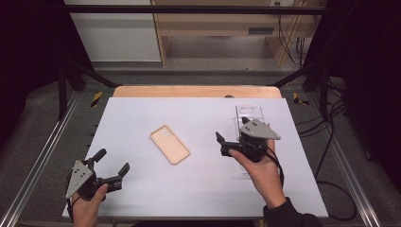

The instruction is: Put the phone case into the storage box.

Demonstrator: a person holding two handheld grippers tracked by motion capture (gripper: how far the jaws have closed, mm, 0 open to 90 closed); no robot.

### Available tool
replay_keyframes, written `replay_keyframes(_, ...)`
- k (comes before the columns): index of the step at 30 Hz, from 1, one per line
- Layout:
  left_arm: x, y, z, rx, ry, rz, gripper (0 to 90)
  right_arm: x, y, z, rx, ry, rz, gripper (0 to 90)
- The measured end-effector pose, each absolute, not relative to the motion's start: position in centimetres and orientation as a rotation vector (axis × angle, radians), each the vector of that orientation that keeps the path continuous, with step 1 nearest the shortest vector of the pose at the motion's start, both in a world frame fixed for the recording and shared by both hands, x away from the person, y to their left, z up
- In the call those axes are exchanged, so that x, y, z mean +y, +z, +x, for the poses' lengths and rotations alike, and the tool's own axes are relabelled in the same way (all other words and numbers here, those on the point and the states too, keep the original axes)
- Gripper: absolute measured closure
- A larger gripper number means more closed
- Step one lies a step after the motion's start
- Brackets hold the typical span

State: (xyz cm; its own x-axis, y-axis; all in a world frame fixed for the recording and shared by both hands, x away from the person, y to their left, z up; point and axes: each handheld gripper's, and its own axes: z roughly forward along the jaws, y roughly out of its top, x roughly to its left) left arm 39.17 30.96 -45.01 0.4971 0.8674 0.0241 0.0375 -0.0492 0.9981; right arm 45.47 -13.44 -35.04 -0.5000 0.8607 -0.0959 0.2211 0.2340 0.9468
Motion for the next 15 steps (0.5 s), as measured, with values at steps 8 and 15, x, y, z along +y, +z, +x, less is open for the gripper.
replay_keyframes(8, 31.1, -45.0, 39.2, 0.837, 0.819, 1.461, 1.9, -10.3, -35.5, 47.9, 1.932, 1.276, 1.006, 5.8)
replay_keyframes(15, 30.8, -45.1, 39.3, 0.832, 0.808, 1.476, 1.9, -7.3, -36.4, 50.2, 1.997, 1.261, 1.014, 6.3)
